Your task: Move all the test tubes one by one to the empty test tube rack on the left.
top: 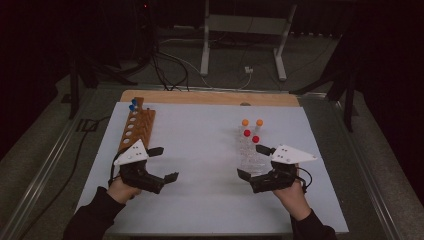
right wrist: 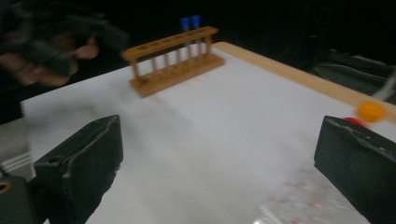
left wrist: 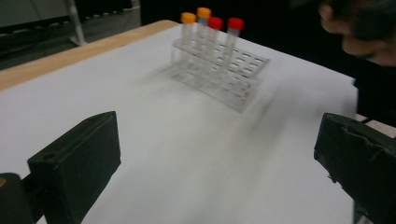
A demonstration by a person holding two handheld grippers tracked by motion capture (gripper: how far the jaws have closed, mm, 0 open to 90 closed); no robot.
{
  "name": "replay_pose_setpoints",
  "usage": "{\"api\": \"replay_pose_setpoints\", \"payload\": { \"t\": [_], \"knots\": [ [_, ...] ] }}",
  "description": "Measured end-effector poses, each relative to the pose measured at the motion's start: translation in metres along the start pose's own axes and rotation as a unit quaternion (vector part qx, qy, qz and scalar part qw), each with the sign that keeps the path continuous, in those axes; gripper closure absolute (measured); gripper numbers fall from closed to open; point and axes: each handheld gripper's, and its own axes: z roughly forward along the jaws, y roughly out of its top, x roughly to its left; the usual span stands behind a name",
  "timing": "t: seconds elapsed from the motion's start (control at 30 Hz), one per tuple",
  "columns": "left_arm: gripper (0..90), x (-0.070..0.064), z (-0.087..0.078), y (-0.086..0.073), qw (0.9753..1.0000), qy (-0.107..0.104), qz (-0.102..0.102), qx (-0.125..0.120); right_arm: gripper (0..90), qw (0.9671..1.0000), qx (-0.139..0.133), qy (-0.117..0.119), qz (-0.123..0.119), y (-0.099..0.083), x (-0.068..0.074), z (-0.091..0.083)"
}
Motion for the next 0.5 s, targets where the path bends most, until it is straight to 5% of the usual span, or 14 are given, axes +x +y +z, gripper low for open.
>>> {"api": "replay_pose_setpoints", "payload": {
  "t": [0.3,0.5],
  "knots": [
    [1.5,-0.014,0.011,-0.015,0.9995,-0.028,0.01,0.008,1.4,0.9981,0.025,-0.053,0.017,-0.007,-0.032,0.004],
    [1.5,-0.015,0.011,-0.022,0.9997,-0.023,0.011,0.002,7.8,0.995,0.051,-0.078,0.037,-0.019,-0.052,0.015]
  ]
}}
